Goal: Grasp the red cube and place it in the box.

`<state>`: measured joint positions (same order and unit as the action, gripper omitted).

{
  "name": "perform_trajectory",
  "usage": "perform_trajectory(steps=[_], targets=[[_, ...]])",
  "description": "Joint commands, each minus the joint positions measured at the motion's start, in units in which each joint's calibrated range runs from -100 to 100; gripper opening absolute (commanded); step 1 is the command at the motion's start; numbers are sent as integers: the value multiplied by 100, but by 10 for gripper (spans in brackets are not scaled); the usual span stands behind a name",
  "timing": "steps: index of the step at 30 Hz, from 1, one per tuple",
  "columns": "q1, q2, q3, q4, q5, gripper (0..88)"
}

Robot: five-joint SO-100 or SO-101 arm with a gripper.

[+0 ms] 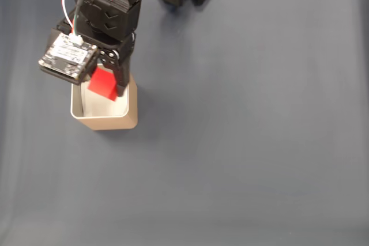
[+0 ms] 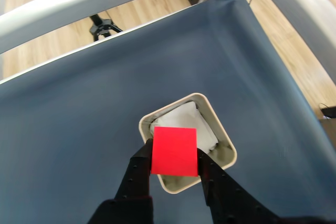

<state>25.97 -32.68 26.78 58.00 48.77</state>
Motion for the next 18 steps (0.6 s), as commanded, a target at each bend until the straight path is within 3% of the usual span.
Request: perform_trajectory(steps=[1,18], targets=[[98,-319,12,-232,-59,5],[126,-717,404,-773,-298,4]])
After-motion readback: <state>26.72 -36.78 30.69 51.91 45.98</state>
